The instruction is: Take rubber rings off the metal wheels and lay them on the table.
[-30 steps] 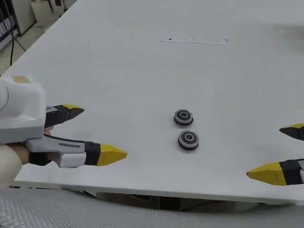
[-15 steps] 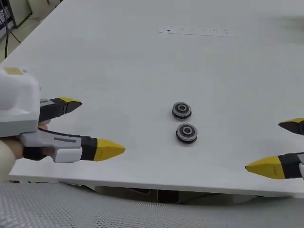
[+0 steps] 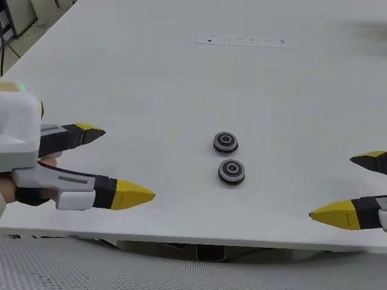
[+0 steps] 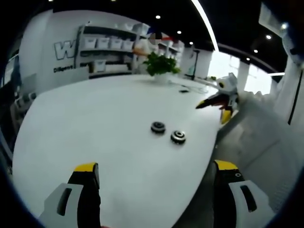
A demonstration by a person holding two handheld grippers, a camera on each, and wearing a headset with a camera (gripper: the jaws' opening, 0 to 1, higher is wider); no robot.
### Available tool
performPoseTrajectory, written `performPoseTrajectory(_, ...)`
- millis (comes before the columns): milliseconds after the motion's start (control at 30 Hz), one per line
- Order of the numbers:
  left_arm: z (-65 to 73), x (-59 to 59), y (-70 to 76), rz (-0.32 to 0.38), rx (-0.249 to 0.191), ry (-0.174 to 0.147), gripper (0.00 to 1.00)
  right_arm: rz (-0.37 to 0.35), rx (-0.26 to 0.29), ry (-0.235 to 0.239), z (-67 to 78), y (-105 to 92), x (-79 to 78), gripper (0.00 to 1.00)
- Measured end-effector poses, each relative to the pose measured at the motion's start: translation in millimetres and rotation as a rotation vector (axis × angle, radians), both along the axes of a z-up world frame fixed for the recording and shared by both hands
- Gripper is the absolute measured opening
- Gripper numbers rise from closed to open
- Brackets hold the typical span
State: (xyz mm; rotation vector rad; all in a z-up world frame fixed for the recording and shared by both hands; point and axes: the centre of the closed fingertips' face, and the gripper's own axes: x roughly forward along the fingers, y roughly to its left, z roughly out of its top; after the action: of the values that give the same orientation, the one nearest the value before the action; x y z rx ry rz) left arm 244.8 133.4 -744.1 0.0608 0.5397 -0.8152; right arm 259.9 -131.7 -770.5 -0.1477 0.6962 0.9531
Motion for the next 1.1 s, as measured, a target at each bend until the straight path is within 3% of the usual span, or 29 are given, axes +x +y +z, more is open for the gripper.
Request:
performPoseTrajectory(100,4.1,1.1,-2.9,-0.015,0.003,-0.003,1.0,0.003,0.003,-0.001,0.6,-0.7,0.7,1.0)
performPoseTrajectory(233,12.7,-4.1,-15.3,-0.083,-0.033,0.007,1.0,0.004,0.01,-0.007,3.3,-1.2,3.0,1.0)
performPoseTrajectory(433,18.3,1.3,-21.8,-0.133,0.039,-0.011,1.0,0.011,0.012,-0.013,7.1,-2.7,6.7,1.0)
performPoseTrajectory(800,39.4,5.0,-38.9,-0.2,0.064,-0.044,1.0,0.026,0.015,-0.042,23.5,-7.7,21.5,0.99)
performPoseTrajectory(1100,62.6,12.9,-48.3,-0.229,0.059,-0.095,1.0,0.056,0.037,-0.089,47.9,7.9,36.5,0.99)
